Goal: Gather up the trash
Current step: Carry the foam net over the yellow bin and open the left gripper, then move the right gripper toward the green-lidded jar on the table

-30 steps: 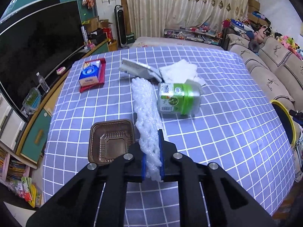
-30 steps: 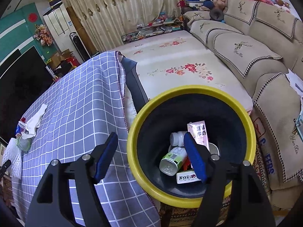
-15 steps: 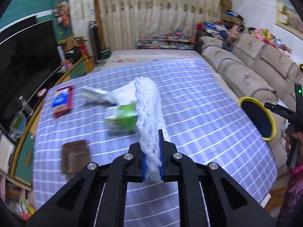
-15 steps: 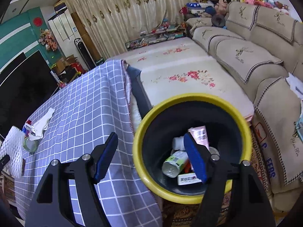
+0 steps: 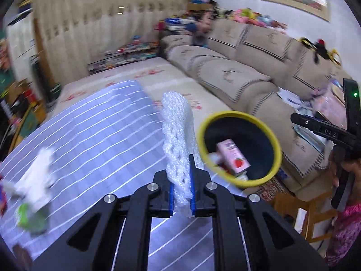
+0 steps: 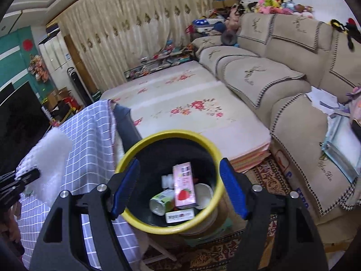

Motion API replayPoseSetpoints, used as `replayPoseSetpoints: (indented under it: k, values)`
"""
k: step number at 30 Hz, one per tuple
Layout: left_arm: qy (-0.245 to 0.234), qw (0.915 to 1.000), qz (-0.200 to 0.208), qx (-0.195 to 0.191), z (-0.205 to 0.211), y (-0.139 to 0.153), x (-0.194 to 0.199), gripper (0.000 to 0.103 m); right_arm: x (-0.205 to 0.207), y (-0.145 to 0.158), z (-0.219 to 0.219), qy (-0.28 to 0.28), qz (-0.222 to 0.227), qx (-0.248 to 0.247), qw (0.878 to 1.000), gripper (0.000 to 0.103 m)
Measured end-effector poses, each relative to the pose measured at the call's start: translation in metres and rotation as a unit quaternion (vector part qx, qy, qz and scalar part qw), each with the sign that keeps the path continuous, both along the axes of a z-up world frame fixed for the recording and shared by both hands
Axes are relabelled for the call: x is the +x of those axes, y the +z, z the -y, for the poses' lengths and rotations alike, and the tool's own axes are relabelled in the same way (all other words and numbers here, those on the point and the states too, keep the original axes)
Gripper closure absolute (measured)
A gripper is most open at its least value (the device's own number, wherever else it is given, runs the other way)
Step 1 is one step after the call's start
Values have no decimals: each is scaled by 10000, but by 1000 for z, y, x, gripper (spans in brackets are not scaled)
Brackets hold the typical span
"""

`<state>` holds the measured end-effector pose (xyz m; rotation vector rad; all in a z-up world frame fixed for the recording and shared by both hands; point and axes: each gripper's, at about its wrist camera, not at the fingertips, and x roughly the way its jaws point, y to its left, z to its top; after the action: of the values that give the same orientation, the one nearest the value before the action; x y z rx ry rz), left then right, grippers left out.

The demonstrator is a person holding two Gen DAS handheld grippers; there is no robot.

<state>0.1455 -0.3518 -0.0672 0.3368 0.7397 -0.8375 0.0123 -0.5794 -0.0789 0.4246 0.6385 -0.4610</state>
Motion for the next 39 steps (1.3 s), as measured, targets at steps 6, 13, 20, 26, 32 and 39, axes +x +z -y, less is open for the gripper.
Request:
replayPoseSetpoints:
  k: [6, 13, 20, 26, 32, 39]
  values:
    - [-720, 9972, -32, 187, 92, -17, -13, 92, -19, 2, 15, -245, 18, -41, 9997, 34]
    - [-1007, 9934, -212, 498, 159, -47, -12, 91, -29, -4, 26, -352, -16, -16, 9994, 33]
    - [-849, 9931, -459, 662, 182, -76, 5, 50, -27, -8, 29, -349, -40, 11, 9994, 33]
    - [-689, 9950, -484, 541, 163, -74, 11, 25, -28, -12, 30, -390, -74, 17, 9992, 33]
    - [-191, 9993, -335, 24, 76, -35, 1, 18, -9, -12, 10, -137, -151, -24, 9998, 30]
    - [844, 9962, 142, -167, -72, 2, -20, 12, 44, -12, -57, 816, -193, -33, 9965, 30]
